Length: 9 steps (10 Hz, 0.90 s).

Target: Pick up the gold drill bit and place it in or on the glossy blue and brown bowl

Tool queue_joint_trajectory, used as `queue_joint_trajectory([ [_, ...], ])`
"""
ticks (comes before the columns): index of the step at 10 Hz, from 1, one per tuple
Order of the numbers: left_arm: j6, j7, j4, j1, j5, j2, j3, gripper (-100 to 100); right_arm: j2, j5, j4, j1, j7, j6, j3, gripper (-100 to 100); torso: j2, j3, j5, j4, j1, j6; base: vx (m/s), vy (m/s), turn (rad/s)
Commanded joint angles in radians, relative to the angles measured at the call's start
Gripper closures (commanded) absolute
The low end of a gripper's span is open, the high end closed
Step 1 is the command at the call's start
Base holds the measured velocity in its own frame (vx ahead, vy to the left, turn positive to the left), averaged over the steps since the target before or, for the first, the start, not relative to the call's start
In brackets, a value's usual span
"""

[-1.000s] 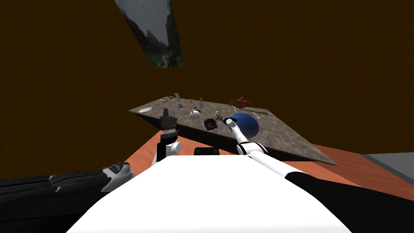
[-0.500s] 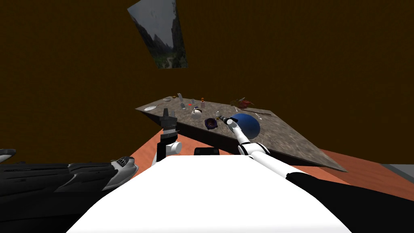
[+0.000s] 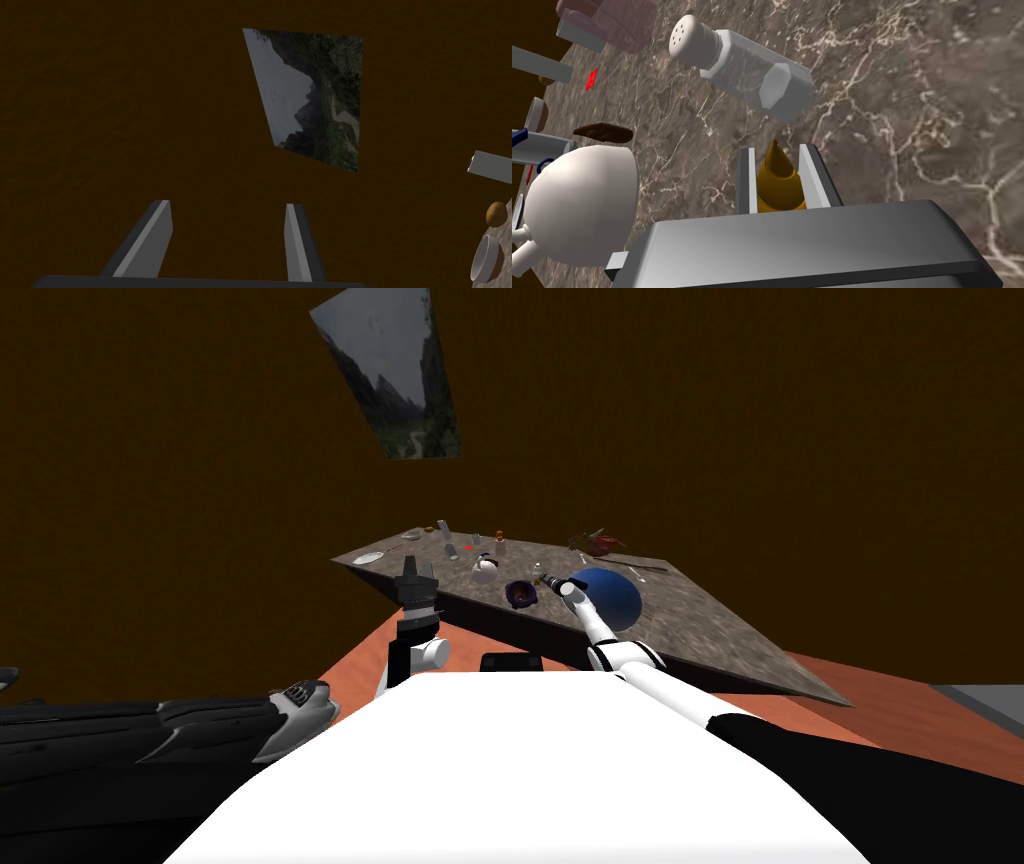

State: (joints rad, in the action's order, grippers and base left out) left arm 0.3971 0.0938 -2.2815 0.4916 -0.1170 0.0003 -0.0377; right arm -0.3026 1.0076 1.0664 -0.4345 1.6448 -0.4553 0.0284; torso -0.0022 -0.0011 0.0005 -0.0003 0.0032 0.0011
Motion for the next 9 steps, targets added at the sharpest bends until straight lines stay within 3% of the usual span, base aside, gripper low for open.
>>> queue_joint_trajectory([
  [1,0.0,0.0,0.0,0.0,0.0,0.0,0.0,0,0.008,0.017,-0.016,-0.01,-0.032,-0.008,-0.004,100,0.0,0.0,0.0,0.0,0.0,0.0,0.043,0.058,-0.167],
  [3,0.0,0.0,0.0,0.0,0.0,0.0,0.0,0,0.036,0.027,-0.027,-0.027,-0.083,-0.039,-0.021,100,0.0,0.0,0.0,0.0,0.0,-0.001,0.036,0.042,-0.143],
  [4,0.0,0.0,0.0,0.0,0.0,0.0,0.0,0,0.036,0.027,-0.027,-0.027,-0.083,-0.039,-0.021,100,0.0,0.0,0.0,0.0,0.0,0.0,0.02,0.026,-0.075],
  [9,0.0,0.0,0.0,0.0,0.0,0.0,0.0,0,0.105,0.05,-0.054,-0.068,-0.21,-0.118,-0.063,100,0.002,0.001,0.0,0.0,-0.002,0.0,0.019,0.019,-0.198],
])
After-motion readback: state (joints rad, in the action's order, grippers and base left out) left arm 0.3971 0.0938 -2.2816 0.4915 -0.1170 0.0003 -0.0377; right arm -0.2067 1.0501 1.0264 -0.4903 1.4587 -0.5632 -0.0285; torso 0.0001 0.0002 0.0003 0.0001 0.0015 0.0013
